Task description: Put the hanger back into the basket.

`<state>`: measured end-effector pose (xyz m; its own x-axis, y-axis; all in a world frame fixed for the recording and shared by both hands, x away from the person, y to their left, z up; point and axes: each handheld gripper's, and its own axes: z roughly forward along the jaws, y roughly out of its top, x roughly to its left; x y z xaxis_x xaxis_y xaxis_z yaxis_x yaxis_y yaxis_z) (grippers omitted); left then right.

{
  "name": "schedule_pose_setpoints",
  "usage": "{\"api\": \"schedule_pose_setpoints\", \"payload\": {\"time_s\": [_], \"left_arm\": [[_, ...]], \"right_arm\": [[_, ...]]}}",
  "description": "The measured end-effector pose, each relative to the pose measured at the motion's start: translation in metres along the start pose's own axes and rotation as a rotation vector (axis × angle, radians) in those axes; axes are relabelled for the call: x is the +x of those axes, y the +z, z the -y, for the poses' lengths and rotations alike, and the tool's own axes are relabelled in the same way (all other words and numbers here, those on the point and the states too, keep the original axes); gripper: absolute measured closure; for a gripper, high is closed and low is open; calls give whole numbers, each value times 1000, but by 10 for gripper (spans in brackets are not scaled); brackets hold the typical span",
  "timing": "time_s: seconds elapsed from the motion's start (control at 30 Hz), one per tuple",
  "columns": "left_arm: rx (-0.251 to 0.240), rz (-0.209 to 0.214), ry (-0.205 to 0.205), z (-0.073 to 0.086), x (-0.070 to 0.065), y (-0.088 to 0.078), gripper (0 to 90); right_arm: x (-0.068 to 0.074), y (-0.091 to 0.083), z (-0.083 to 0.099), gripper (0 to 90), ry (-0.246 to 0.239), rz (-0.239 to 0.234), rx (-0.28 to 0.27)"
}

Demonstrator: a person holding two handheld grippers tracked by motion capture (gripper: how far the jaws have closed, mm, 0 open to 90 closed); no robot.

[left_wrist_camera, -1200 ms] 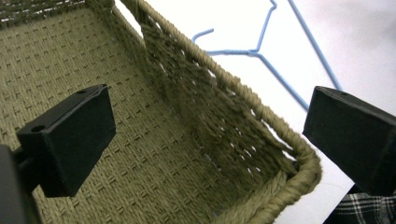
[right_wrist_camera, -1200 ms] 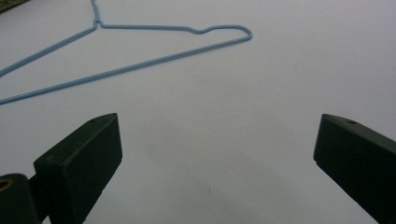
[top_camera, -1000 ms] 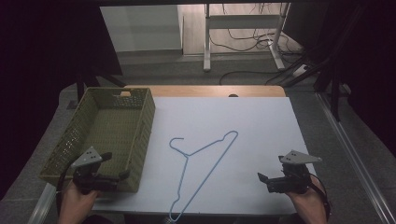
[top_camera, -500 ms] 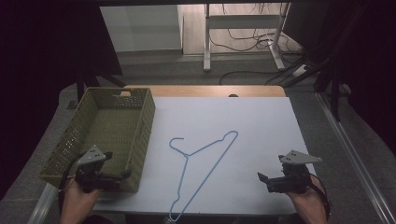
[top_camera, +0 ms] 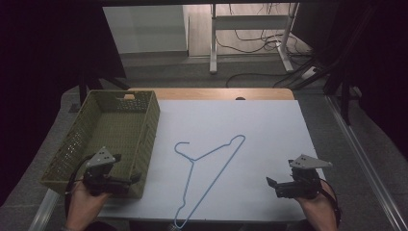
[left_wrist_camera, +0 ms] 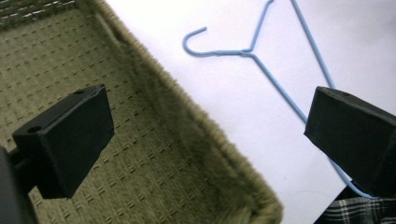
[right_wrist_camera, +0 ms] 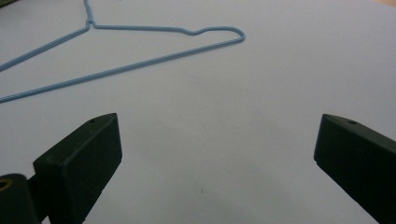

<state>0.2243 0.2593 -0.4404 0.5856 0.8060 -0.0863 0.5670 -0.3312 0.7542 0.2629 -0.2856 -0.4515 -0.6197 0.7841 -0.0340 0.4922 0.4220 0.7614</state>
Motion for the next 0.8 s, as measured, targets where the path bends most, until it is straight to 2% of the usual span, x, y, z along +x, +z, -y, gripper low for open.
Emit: {"api": "schedule_pose_setpoints", "payload": {"time_s": [0.37, 0.5, 0.7, 0.8], "left_arm": [[6, 41, 27, -18, -11, 6, 10], [9, 57, 29, -25, -15, 12, 9], [25, 76, 59, -35, -23, 23, 3], [13, 99, 45, -40, -26, 28, 0]], "right_arm": [[-1, 1, 0, 4, -3, 8, 4], [-1, 1, 0, 4, -2, 11, 4], [0, 1, 0, 4, -4, 10, 9], [0, 1, 0, 4, -5, 9, 10]]}}
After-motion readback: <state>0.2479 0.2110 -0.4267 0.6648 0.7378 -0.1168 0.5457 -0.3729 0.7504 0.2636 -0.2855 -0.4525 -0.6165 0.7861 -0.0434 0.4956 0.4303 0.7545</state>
